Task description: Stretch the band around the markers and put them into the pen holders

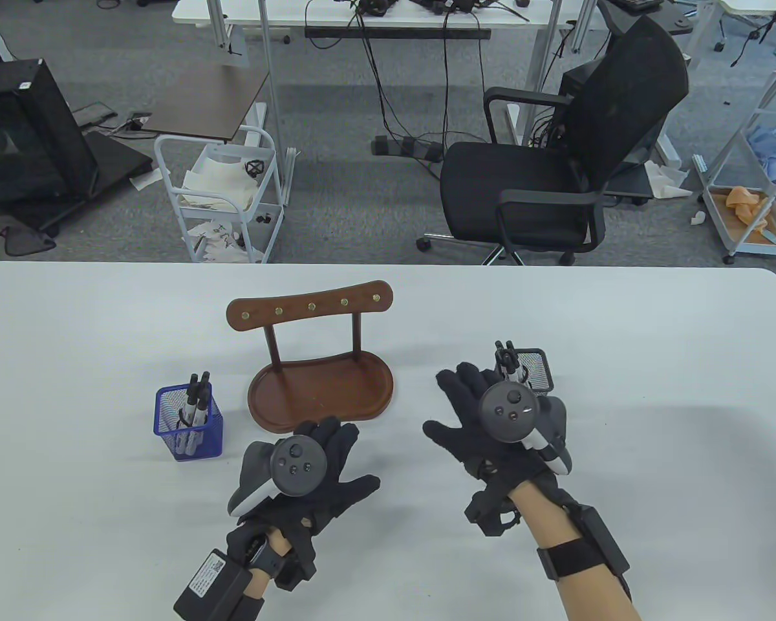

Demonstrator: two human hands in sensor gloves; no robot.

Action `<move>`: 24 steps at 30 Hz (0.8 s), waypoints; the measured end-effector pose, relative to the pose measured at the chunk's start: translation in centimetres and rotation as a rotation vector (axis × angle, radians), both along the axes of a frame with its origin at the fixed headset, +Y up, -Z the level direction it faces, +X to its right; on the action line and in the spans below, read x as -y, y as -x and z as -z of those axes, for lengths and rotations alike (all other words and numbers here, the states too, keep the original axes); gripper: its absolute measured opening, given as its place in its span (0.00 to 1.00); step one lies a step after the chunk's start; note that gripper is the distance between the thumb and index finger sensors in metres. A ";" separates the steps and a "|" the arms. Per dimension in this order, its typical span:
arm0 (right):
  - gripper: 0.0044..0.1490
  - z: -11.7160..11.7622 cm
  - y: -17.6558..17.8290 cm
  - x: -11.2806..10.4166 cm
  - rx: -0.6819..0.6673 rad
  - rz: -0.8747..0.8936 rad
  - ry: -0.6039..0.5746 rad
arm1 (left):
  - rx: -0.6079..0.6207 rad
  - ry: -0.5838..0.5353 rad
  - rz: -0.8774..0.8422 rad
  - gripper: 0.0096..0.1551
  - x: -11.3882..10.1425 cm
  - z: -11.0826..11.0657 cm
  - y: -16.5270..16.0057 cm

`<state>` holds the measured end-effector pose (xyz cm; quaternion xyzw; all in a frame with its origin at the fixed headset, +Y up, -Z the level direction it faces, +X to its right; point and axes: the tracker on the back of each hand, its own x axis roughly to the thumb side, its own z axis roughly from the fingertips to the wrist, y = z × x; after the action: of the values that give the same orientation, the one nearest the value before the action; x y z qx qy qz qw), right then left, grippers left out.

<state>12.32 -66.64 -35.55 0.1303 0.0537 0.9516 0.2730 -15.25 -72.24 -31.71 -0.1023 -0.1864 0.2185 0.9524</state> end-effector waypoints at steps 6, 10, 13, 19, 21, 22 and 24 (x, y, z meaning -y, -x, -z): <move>0.55 -1.9 3.2 3.4 -0.102 -0.069 0.057 | -0.003 -0.037 0.081 0.58 0.7 -1.5 2.4; 0.62 -2.9 4.5 6.2 -0.154 -0.165 0.109 | 0.011 -0.026 0.103 0.60 2.0 -2.1 2.8; 0.64 -3.3 4.6 7.7 -0.161 -0.203 0.146 | 0.019 -0.009 0.125 0.61 2.6 -2.1 3.0; 0.63 -3.4 4.4 8.1 -0.141 -0.237 0.112 | 0.018 -0.008 0.126 0.61 2.6 -2.2 3.2; 0.63 -3.3 4.5 8.2 -0.144 -0.234 0.113 | 0.012 -0.013 0.117 0.61 2.5 -2.2 3.3; 0.63 -3.3 4.6 8.2 -0.147 -0.236 0.115 | 0.015 -0.006 0.107 0.61 2.5 -2.2 3.3; 0.63 -3.3 4.6 8.3 -0.151 -0.237 0.117 | 0.016 -0.003 0.101 0.61 2.5 -2.1 3.4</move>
<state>7.71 -74.90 -32.23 0.1782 0.1447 0.9599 0.1610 -18.64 -74.72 -29.60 -0.1117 -0.1888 0.1692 0.9608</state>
